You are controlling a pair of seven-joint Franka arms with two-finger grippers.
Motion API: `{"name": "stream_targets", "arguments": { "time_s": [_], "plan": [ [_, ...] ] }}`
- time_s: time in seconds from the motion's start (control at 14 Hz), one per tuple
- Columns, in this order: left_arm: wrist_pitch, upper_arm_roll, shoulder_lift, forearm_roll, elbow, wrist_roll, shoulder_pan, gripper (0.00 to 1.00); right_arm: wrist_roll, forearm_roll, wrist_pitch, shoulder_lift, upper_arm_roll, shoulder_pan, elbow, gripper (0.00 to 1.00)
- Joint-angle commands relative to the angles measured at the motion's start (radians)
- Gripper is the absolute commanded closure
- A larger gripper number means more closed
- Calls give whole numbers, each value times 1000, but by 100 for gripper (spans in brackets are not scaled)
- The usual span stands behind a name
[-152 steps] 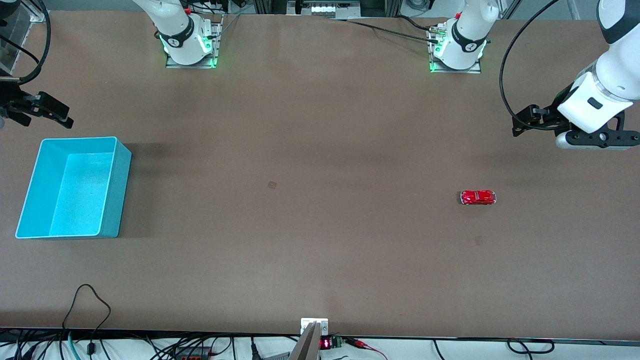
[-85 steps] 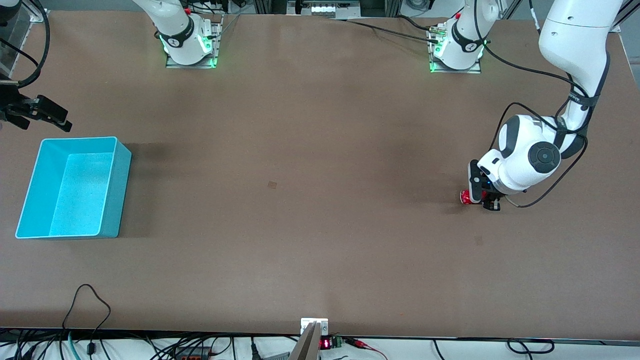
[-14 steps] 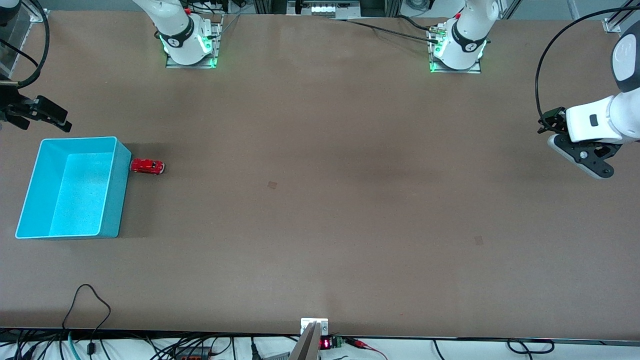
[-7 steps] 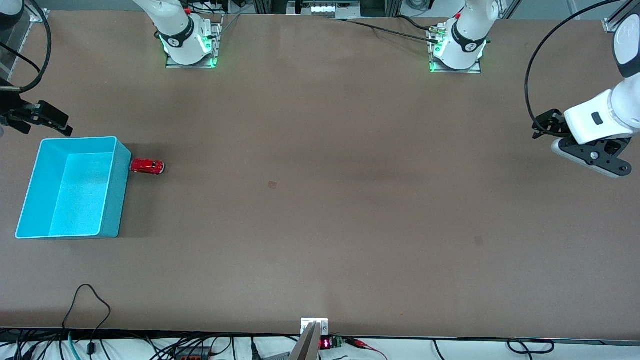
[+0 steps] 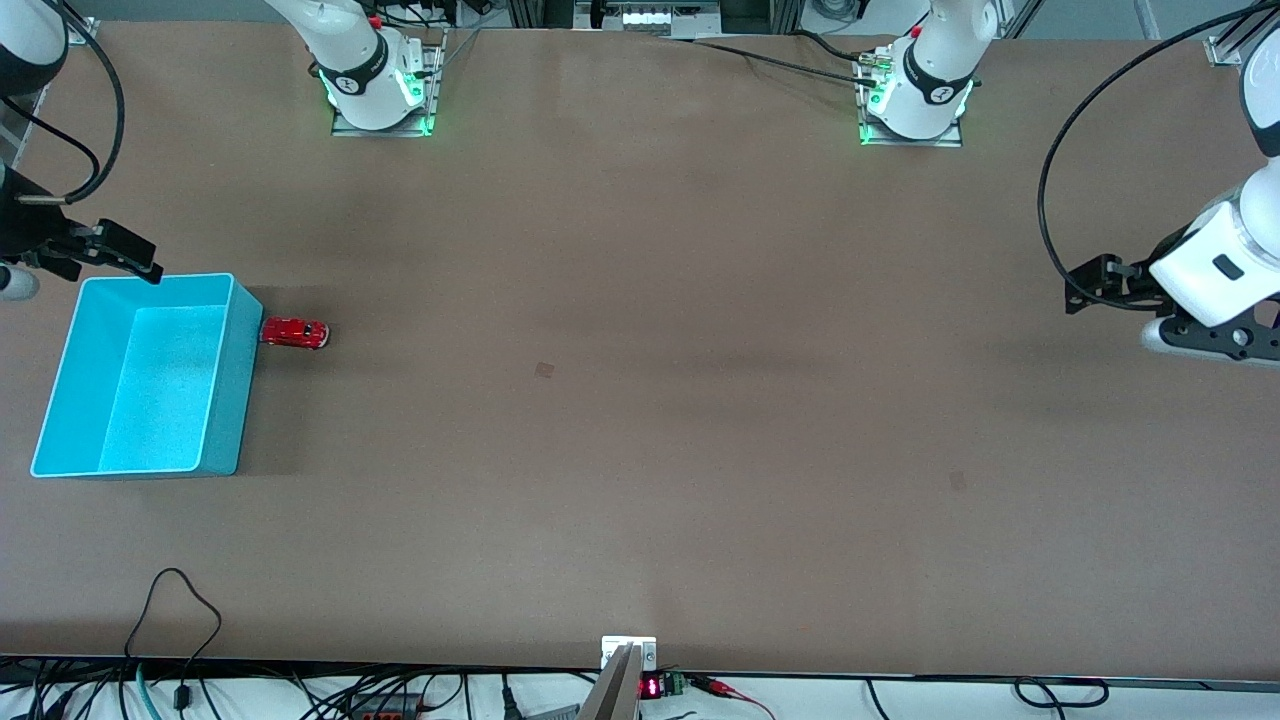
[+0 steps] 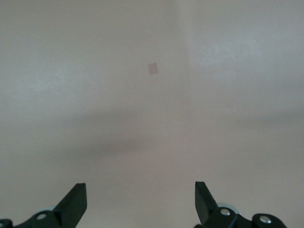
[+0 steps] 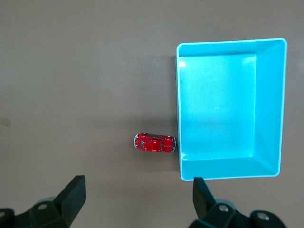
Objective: Wind red beetle toy and store in blue box
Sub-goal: 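Move the right gripper over the red car beside the blue box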
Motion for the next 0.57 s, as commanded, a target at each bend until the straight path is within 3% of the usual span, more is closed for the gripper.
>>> {"name": "stream_targets", "arguments": {
  "time_s": [0.0, 0.21, 0.5],
  "plan": [
    [-22, -8, 27, -10, 57, -119, -10, 0, -41, -6, -6, 49, 3, 0, 18, 0],
    [-22, -60, 24, -9, 57, -229, -15, 0, -100, 1, -13, 101, 3, -2, 15, 0],
    [-25, -76, 11, -7, 58, -247, -15, 0, -147, -2, 16, 158, 7, 3, 23, 0]
  ]
}}
